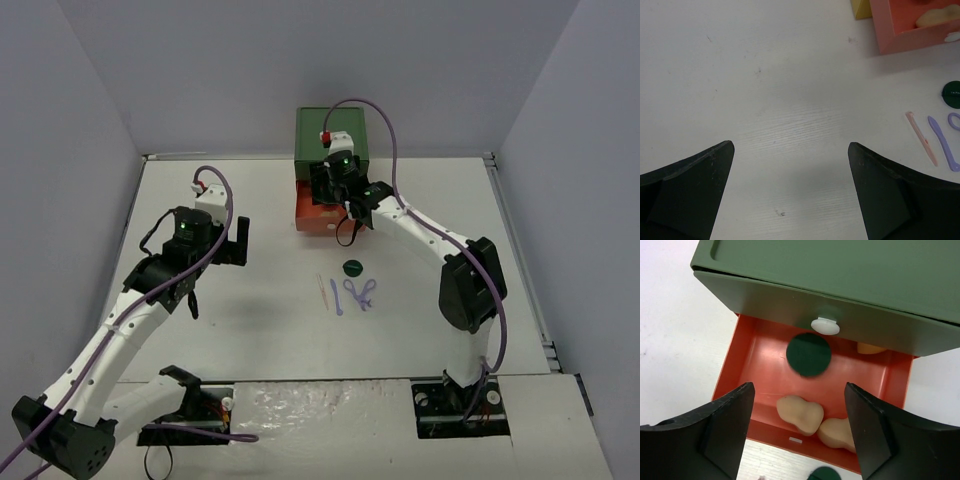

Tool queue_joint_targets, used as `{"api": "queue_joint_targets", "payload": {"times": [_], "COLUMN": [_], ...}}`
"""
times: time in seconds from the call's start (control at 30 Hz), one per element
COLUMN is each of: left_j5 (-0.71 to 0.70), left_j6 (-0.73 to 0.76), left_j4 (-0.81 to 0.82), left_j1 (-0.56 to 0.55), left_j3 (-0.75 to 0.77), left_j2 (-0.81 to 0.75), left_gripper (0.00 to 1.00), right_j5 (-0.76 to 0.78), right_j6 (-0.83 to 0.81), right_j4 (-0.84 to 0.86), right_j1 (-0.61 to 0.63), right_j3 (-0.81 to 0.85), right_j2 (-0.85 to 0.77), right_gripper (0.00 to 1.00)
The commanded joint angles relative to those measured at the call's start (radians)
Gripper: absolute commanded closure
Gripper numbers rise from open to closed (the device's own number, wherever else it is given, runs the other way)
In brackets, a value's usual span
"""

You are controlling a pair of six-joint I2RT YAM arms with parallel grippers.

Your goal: Organize the makeup

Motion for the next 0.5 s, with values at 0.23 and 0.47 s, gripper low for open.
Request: {"api": "queue_joint_targets", "payload": {"times": [0.23, 0.47], "left_j5": [-0.015, -0.008], "left_j6": [-0.004, -0.008], "left_j4": [0.051, 0.052], "left_j1": [0.005, 0.005], "left_j3": [0.026, 0.025], "left_j2": [0.000, 0.003], "left_gripper": [0.03, 0.03], "right_j5": [-0.069, -0.100], "right_j6": [-0.074, -0.049], "right_j4": [0.070, 0.213], "right_j1": [-0.007, -0.004], "right_j3": [-0.254, -0.652], "right_j2": [-0.324, -0.495], "right_gripper": [0.21, 0.22]}}
